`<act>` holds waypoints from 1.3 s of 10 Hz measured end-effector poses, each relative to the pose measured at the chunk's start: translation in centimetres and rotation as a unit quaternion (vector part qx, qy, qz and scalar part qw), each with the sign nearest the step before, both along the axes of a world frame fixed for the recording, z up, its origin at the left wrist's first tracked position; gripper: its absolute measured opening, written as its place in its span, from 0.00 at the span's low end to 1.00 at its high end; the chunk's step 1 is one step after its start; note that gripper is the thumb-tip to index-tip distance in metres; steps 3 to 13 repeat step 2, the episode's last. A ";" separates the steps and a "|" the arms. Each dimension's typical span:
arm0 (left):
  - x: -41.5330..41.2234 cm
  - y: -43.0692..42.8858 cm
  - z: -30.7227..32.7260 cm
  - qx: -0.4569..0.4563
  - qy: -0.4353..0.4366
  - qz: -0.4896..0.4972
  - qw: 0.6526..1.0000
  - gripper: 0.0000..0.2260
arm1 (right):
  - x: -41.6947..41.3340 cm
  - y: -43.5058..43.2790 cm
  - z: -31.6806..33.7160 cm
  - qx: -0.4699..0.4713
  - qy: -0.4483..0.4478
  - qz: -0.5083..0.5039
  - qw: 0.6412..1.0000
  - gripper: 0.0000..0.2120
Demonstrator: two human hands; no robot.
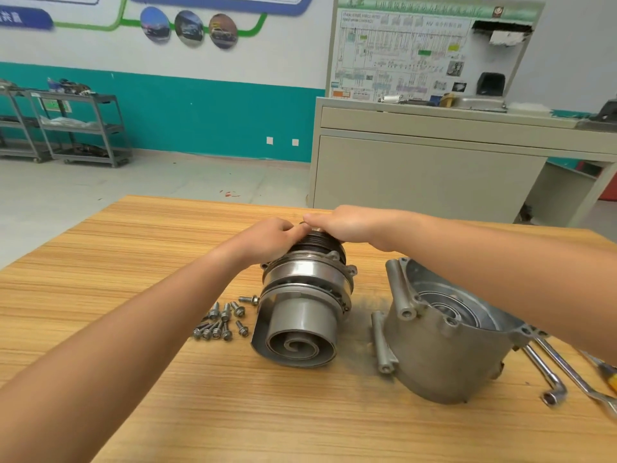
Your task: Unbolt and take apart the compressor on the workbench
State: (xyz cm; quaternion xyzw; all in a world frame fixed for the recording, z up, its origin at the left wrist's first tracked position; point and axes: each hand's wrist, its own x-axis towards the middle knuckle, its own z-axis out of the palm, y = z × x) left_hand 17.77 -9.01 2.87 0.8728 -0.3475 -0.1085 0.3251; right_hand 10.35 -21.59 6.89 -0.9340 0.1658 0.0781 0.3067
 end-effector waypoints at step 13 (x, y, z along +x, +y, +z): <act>-1.7 0.9 0.2 -0.152 -0.062 0.089 0.982 0.17 | -6.7 0.5 4.5 0.034 -0.176 0.021 0.984 0.12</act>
